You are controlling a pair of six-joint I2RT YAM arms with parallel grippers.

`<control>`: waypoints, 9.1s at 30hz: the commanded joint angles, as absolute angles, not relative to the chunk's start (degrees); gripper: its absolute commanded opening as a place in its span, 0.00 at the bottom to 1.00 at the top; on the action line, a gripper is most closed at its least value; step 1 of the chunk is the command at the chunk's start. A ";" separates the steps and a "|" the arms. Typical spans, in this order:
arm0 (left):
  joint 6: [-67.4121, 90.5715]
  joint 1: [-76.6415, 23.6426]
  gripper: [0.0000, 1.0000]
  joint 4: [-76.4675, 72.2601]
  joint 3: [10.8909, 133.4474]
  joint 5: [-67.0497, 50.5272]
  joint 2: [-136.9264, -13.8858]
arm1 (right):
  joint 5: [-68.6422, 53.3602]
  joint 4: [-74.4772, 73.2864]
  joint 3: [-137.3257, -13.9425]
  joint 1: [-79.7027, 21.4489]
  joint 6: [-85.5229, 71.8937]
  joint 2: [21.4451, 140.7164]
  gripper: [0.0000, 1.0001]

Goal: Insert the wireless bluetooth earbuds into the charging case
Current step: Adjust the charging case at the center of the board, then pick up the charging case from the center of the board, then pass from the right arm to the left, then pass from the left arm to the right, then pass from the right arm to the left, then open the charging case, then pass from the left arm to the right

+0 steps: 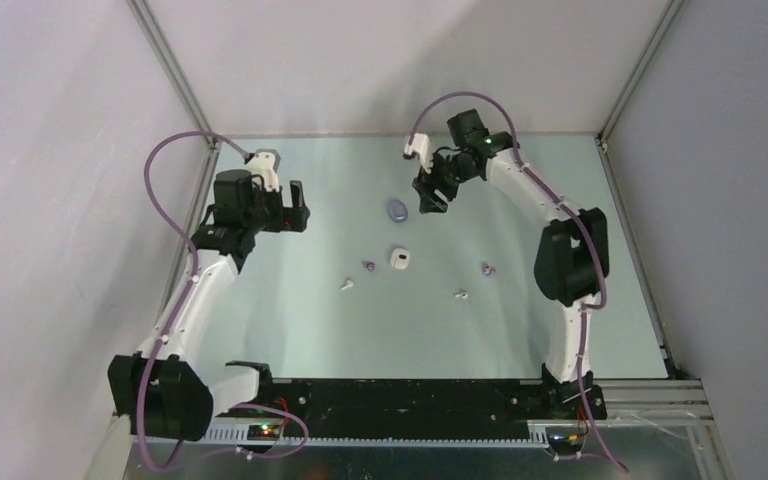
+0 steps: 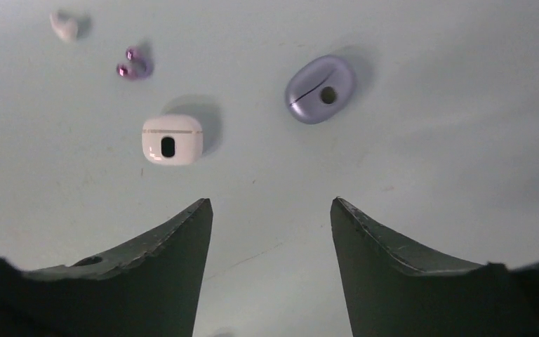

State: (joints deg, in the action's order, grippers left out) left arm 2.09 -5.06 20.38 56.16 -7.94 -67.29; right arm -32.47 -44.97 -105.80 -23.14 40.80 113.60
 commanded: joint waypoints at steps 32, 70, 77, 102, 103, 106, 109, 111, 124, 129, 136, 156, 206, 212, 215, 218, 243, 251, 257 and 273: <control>10.06 -4.75 1.00 20.51 53.19 -13.57 -66.77 | -32.78 -67.63 -110.06 -35.09 105.95 130.88 0.73; 12.60 -5.96 0.99 16.79 53.71 -16.46 -68.40 | -31.62 -61.61 -107.60 -36.05 79.35 131.09 0.66; 14.15 -6.15 0.98 15.30 54.24 -16.48 -70.34 | -31.34 -55.15 -101.13 -35.53 68.63 127.92 0.52; 9.53 -20.01 0.80 3.93 76.26 -41.62 -80.78 | -23.77 -5.81 -78.51 -34.42 46.95 84.61 0.35; 9.38 -20.23 0.79 4.16 77.16 -42.97 -81.21 | -23.10 -5.37 -78.50 -34.73 47.00 84.67 0.35; 8.47 -20.50 0.77 5.92 79.00 -44.40 -82.91 | -22.46 -3.25 -78.49 -35.16 47.29 84.63 0.35; 8.40 -20.88 0.77 7.31 80.99 -44.87 -84.71 | -22.81 -1.94 -78.49 -35.73 48.03 84.40 0.36; 8.17 -21.06 0.77 8.10 82.10 -45.24 -85.61 | -22.87 -0.99 -78.49 -36.19 48.38 84.26 0.36; 7.60 -21.95 0.29 8.42 86.06 -49.70 -89.77 | -22.11 -0.67 -77.40 -37.47 50.49 83.23 0.38; 6.81 -21.91 0.06 8.59 86.53 -50.87 -90.27 | -21.67 -0.91 -76.84 -37.46 50.09 83.07 0.53; -1.91 -21.40 0.00 14.73 88.22 -52.28 -89.95 | -29.54 -9.78 -78.34 -33.71 40.67 80.32 0.98; -39.07 -22.54 0.00 17.77 76.20 -51.17 -75.15 | -54.82 -45.81 -109.51 -29.16 37.51 99.54 0.70; -9.71 -18.47 0.50 4.50 73.84 -57.35 -79.69 | -54.66 -32.63 -105.62 -28.55 26.31 97.27 0.11; -8.94 -18.46 0.46 3.70 74.24 -57.50 -80.28 | -54.42 -32.37 -105.02 -28.62 26.06 97.29 0.11; -8.66 -18.57 0.44 3.63 74.29 -57.56 -80.57 | -54.40 -32.23 -104.70 -28.52 25.89 97.38 0.12; -8.33 -18.51 0.41 3.56 74.73 -57.80 -81.01 | -54.36 -32.20 -104.51 -28.61 25.80 97.43 0.12; -1.65 -18.07 0.00 -9.69 74.47 -67.23 -86.32 | -47.42 -22.73 -106.85 -22.98 9.88 100.76 0.44; 13.28 -16.96 0.00 -26.63 71.58 -67.65 -88.38 | -49.26 -24.01 -106.89 -21.87 8.78 95.10 0.61; 19.69 -16.88 0.00 -34.89 69.35 -67.34 -89.34 | -46.73 -24.87 -107.77 -18.17 5.49 89.89 0.73; 29.01 -16.53 0.00 -44.41 68.70 -65.39 -90.77 | -52.31 -25.16 -106.73 -18.05 5.89 94.89 0.59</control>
State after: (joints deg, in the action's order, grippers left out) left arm 27.09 -16.84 -42.04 67.44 -66.15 -91.64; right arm -47.88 -27.83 -103.70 -16.36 7.68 91.00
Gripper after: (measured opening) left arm 0.308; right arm 0.613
